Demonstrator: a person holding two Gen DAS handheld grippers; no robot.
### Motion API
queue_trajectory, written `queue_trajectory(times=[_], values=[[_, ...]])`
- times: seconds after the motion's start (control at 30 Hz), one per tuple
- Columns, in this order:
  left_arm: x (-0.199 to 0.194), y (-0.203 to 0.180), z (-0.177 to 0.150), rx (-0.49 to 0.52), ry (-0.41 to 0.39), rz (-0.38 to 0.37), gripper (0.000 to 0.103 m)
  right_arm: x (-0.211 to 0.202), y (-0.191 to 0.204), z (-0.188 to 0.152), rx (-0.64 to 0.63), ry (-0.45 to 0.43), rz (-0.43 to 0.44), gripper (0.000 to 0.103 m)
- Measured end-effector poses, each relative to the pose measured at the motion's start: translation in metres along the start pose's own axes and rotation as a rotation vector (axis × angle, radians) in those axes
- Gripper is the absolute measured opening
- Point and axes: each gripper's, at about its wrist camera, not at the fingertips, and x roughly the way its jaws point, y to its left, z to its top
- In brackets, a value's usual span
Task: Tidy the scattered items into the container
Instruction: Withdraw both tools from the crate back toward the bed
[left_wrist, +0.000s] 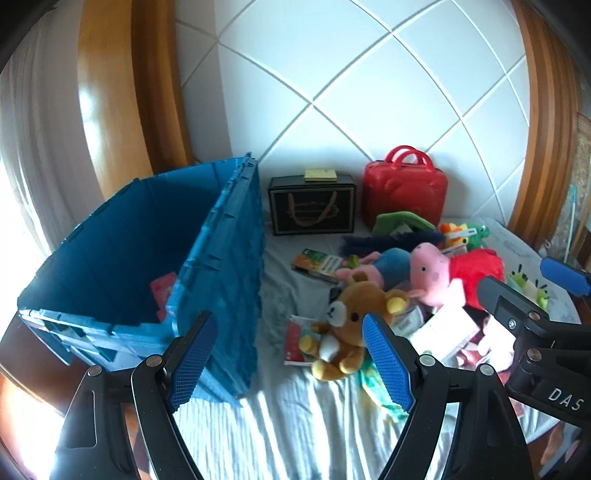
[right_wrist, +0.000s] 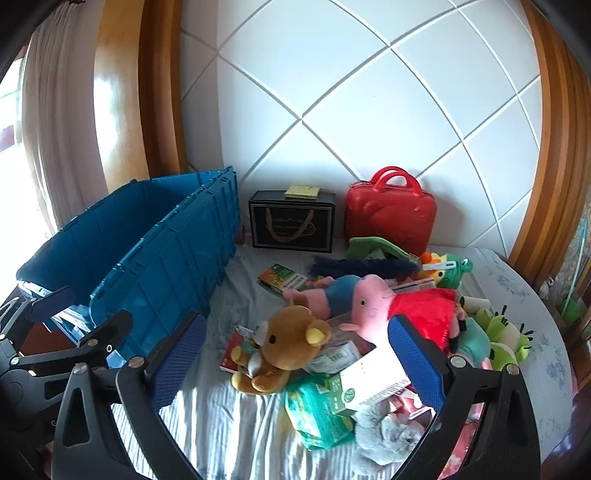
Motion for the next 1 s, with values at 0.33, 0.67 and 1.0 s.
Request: queue_trajectory(times=[0.33, 0.67, 1.0], values=[[0.002, -0.128, -0.031, 0.059, 0.059, -0.078, 0.081, -0.02, -0.128, -0.058, 0.055, 0.062, -0.067, 0.1], [0.042, -0.203, -0.061, 0.143, 0.15, -0.173, 0.081, -0.011, -0.229, -0.115, 0.186, 0.166, -0.176, 0.101], [0.11, -0.251, -0.111, 0.22, 0.3, -0.237, 0.081, 0.028, -0.282, -0.193, 0.313, 0.347, -0.281, 0.101]])
